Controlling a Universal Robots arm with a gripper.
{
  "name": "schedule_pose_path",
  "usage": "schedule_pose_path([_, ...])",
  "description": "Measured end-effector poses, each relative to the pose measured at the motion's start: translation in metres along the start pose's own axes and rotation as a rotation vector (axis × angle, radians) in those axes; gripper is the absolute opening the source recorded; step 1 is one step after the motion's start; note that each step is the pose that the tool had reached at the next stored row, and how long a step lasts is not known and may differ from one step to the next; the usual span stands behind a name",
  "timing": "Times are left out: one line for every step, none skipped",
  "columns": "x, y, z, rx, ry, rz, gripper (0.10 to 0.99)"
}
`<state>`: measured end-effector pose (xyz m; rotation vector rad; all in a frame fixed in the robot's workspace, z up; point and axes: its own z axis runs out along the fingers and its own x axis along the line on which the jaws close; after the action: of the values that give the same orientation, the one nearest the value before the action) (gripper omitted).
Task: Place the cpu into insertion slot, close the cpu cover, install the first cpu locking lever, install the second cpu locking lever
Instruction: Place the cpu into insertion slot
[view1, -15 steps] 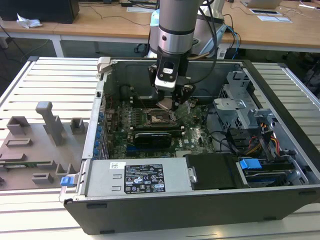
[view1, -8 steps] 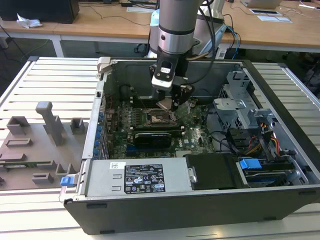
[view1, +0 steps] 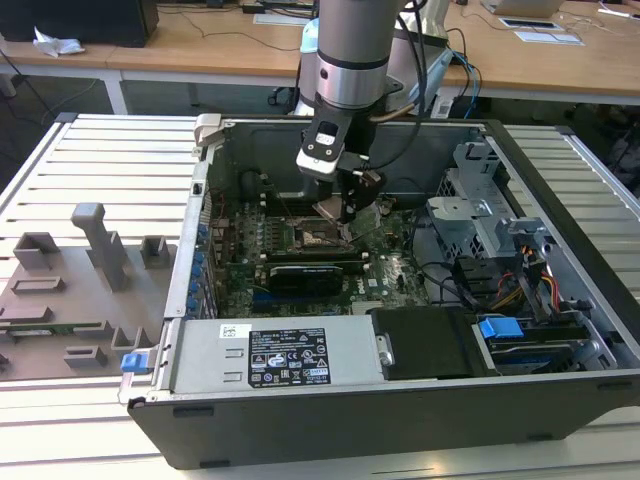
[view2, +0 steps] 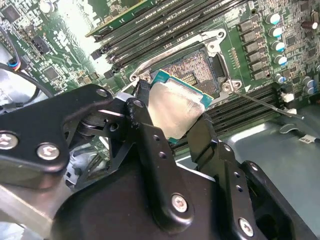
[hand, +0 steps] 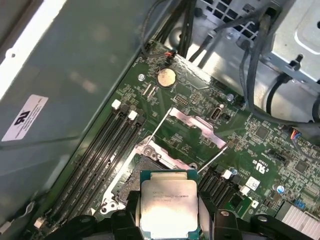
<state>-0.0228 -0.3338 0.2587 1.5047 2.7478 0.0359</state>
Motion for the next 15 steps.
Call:
schedule_pose_path([0.0000,0.0000,0.0000,0.000,-0.0006,0.015,0.541])
schedule_pose_path([0.0000,0.0000,0.0000,0.000,-0.0013,0.029,0.541])
schedule_pose_path([0.0000,0.0000,0.0000,0.001,-0.0020,0.037,0.541])
schedule_pose_path([0.0000,0.0000,0.0000,0.001,-0.0027,0.045,0.541])
schedule_pose_path([0.0000,0.0000,0.0001,0.001,-0.0037,0.053,0.541])
schedule_pose_path([0.0000,0.0000,0.0001,0.002,-0.0052,0.062,0.541])
schedule_pose_path([0.0000,0.0000,0.0000,0.003,-0.0071,0.070,0.541])
schedule_pose_path([0.0000,0.0000,0.0000,0.004,-0.0092,0.079,0.541])
schedule_pose_path([0.0000,0.0000,0.0000,0.005,-0.0111,0.090,0.541])
schedule_pose_path([0.0000,0.0000,0.0000,0.006,-0.0119,0.097,0.541])
schedule_pose_path([0.0000,0.0000,0.0000,0.006,-0.0129,0.105,0.541])
schedule_pose_path([0.0000,0.0000,0.0000,0.006,-0.0137,0.113,0.541])
schedule_pose_path([0.0000,0.0000,0.0000,0.007,-0.0149,0.126,0.541])
schedule_pose_path([0.0000,0.0000,0.0000,0.007,-0.0153,0.133,0.541])
schedule_pose_path([0.0000,0.0000,0.0000,0.007,-0.0161,0.142,0.541])
